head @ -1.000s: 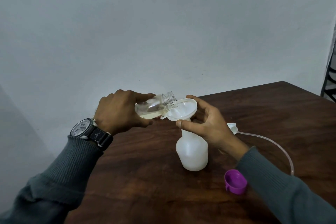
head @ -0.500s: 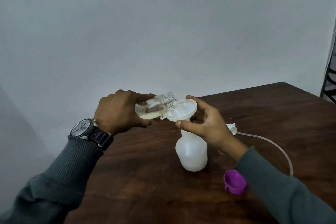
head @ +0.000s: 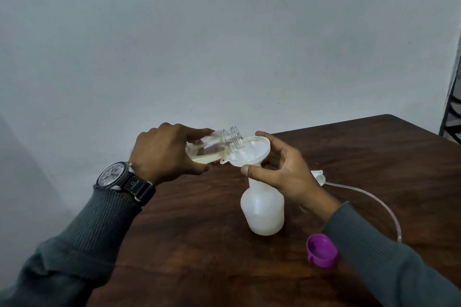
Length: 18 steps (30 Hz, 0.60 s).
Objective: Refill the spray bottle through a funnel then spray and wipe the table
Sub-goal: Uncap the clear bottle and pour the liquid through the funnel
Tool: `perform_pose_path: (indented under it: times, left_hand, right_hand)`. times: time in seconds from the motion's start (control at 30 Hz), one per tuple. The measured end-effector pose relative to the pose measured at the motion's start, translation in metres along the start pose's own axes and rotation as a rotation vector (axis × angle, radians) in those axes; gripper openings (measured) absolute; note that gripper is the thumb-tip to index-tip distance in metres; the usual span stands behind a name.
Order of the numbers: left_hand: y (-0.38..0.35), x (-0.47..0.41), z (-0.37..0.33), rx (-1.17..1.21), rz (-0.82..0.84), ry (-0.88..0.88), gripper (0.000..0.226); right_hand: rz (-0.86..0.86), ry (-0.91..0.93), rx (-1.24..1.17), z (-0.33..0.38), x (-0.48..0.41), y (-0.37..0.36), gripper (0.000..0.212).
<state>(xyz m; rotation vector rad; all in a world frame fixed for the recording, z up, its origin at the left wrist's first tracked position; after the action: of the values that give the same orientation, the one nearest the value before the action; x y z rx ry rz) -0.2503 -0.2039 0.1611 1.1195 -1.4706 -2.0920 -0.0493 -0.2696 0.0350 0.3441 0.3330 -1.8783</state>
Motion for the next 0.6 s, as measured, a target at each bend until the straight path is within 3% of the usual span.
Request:
perform_pose_path:
  times: [0.6]
  left_hand:
    - [0.0006,0.0006,0.0006,-0.004,-0.003,0.002,0.074]
  right_hand:
    - [0.017,-0.01,-0.021,0.0009,-0.0001,-0.0022,0.074]
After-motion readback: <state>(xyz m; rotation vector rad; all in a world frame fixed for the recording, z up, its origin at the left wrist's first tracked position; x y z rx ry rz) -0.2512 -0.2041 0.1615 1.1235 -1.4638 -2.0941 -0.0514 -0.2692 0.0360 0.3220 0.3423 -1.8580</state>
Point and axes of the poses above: each hand's wrist, its own x-axis away from the middle knuckle, its own y-axis out of the back of the hand, z = x × y, the point moved 4 cm from there along -x, towards the middle knuckle, and after that the axes turned 3 degrees about -y, right-handed, at the moved point
